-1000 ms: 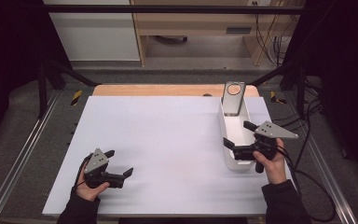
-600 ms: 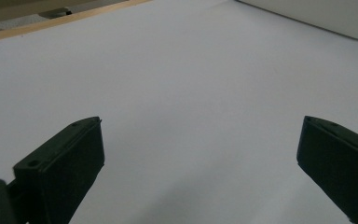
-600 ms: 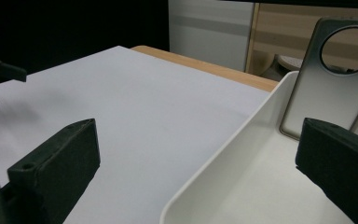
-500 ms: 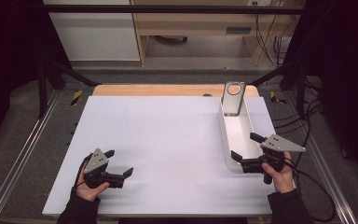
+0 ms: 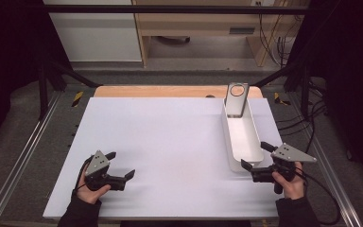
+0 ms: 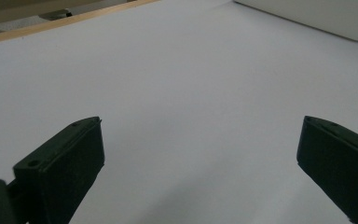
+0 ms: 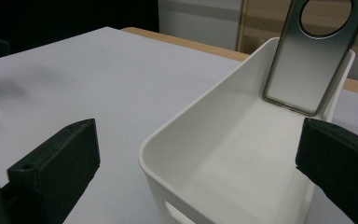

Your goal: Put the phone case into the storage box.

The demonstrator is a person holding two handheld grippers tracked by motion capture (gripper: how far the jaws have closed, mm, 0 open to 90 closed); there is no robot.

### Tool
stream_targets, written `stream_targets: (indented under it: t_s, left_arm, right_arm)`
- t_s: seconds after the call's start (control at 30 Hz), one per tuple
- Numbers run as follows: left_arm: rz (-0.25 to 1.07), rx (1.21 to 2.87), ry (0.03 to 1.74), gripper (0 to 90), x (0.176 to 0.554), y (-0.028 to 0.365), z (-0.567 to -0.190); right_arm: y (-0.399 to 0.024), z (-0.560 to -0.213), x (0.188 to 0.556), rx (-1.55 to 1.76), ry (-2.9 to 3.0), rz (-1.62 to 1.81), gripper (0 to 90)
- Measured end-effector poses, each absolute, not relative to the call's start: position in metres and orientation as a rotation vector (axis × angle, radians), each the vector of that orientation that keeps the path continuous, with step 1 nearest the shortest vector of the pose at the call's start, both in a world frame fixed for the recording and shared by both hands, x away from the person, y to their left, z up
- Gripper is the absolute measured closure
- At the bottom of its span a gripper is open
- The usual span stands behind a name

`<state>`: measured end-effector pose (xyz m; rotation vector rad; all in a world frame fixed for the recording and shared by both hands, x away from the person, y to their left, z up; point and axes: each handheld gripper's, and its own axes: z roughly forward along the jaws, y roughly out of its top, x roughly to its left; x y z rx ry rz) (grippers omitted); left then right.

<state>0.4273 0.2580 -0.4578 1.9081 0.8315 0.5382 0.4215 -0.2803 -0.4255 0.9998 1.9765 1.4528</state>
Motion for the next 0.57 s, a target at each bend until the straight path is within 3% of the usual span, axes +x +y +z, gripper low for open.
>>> stream_targets:
  t_s: [0.57]
  left_arm:
    - [0.531,1.882,0.829,0.2,0.4267,0.2596,-0.4552]
  right_arm:
    - [-0.2881,-0.4328,0.4198,1.034,1.992,1.435,0.2]
